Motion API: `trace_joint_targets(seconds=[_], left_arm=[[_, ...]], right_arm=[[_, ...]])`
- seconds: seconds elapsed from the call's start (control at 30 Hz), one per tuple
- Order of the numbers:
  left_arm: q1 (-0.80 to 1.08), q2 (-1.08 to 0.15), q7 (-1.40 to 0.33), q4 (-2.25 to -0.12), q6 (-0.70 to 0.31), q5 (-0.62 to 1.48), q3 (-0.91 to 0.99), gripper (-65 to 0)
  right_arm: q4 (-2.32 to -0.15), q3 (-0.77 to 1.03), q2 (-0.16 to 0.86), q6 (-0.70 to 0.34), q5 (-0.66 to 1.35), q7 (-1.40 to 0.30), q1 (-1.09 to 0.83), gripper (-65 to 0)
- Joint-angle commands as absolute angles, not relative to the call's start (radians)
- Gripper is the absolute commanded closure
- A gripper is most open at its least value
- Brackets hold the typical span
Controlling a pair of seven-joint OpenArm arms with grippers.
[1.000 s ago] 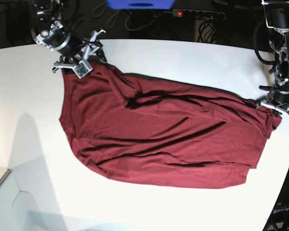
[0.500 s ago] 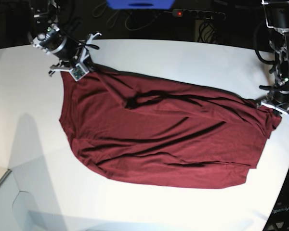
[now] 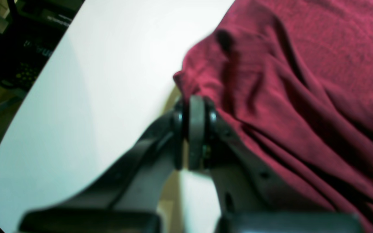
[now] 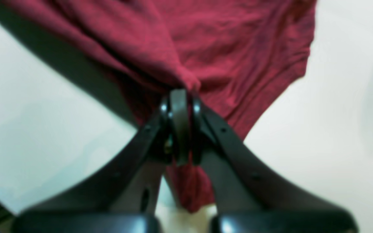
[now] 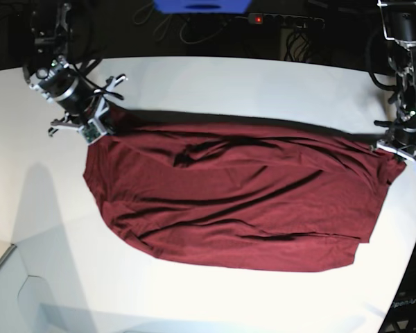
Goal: Layout the t-shirt on the table in an organized manner, then fold the t-shirt properly
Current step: 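Pull both held corners apart with both grippers, stretching the collar edge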
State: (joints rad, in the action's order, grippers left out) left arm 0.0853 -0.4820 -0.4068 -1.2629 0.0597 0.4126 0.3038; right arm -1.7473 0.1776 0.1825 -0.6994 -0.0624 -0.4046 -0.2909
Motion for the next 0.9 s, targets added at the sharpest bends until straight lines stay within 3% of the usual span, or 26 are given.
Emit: trace_joint_targets(seconds=[0.0,0.87], left_arm=[[0.070,-0.506,-0.383,-1.274,0.064,0.409,0.312,-0.1],[0.065,-0.512,-0.387,-1.273,0.064,0.409,0.374,-0.1]], right_arm=[[-1.748,0.189,0.193,-0.698,-0.048,-0.384,-0.278,0.0],[-1.584,0.193,0.199,-0.698,-0.054,-0.386,-0.079,0.0]])
